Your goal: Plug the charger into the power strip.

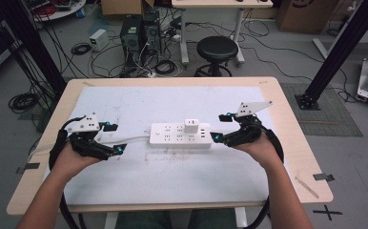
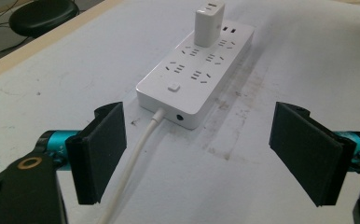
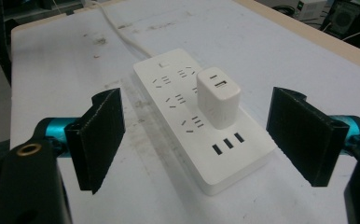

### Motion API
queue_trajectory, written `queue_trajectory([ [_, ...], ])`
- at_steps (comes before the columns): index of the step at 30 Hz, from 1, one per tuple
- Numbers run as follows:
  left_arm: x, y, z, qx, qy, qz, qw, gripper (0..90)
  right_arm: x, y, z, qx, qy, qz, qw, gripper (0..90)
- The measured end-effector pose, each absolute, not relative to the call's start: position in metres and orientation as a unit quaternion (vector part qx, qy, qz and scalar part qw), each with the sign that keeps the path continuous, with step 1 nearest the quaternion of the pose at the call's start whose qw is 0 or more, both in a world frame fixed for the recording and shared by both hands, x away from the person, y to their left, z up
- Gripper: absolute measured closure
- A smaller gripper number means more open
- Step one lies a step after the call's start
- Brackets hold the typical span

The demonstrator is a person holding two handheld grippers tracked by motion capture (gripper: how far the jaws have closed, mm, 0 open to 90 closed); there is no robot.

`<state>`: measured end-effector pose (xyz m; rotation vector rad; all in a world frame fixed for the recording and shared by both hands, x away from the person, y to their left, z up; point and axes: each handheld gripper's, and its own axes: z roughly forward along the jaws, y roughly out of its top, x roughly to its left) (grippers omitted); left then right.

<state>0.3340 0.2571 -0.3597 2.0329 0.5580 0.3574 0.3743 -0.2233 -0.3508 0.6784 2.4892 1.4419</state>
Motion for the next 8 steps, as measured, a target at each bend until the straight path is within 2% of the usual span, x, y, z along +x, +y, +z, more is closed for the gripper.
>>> queue_trajectory([
  [8, 0.3353, 0.2591, -0.3595, 0.833, 0.232, 0.153, 0.478, 18.8, 0.3728, -0.2222, -0.3471, 0.231, 0.839, 0.482, 0.100, 19.7],
])
